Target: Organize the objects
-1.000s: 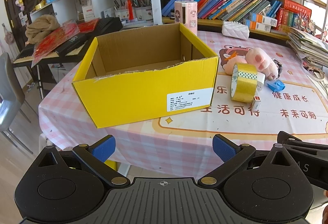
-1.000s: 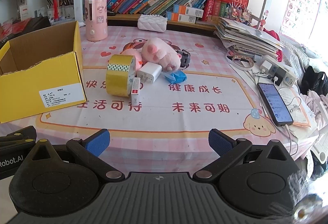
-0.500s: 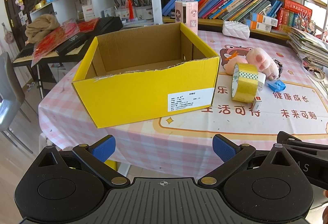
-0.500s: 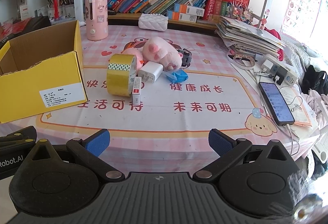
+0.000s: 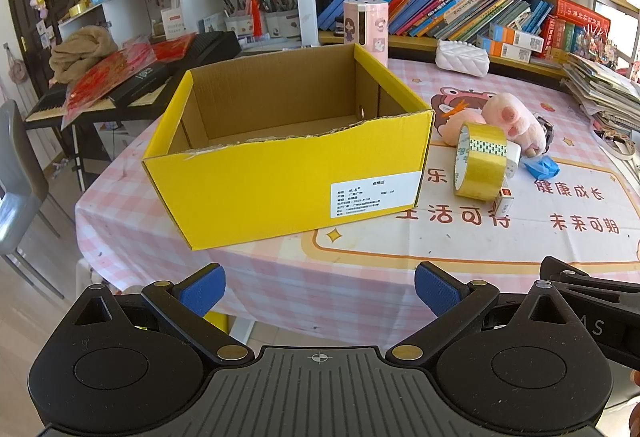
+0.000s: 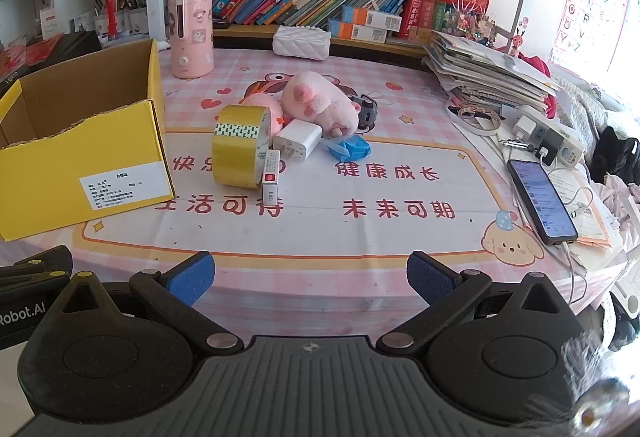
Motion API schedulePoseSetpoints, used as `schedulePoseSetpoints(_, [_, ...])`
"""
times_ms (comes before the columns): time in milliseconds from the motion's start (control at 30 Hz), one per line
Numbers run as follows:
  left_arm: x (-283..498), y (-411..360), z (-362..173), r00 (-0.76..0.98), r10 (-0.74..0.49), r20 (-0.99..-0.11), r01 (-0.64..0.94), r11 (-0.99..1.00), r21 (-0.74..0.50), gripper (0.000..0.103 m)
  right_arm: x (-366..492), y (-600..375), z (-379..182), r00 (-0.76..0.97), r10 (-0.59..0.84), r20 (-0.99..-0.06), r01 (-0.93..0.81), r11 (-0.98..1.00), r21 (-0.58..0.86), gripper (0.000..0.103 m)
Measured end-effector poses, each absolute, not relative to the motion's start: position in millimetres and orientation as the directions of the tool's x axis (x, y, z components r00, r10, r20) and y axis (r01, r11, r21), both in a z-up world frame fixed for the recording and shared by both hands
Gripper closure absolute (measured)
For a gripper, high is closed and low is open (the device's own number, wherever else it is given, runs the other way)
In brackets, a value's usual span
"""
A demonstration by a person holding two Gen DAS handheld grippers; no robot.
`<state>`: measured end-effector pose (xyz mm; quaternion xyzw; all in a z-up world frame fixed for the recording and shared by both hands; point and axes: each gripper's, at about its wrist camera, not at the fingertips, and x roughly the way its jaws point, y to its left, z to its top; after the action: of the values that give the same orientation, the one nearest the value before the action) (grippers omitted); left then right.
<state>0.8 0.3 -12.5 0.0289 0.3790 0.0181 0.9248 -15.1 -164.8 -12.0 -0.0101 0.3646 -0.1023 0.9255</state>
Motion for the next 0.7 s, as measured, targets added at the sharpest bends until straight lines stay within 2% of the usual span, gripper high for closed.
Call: schedulePoseSetpoints(700, [1.3,0.5,-12.2,0.710,0.057,-0.702,-0.014,0.998,0.067,0.001,-12.3,-158.9,-15.3,0.709,-0.190,-0.679,0.181,0.980,-0.085,0.000])
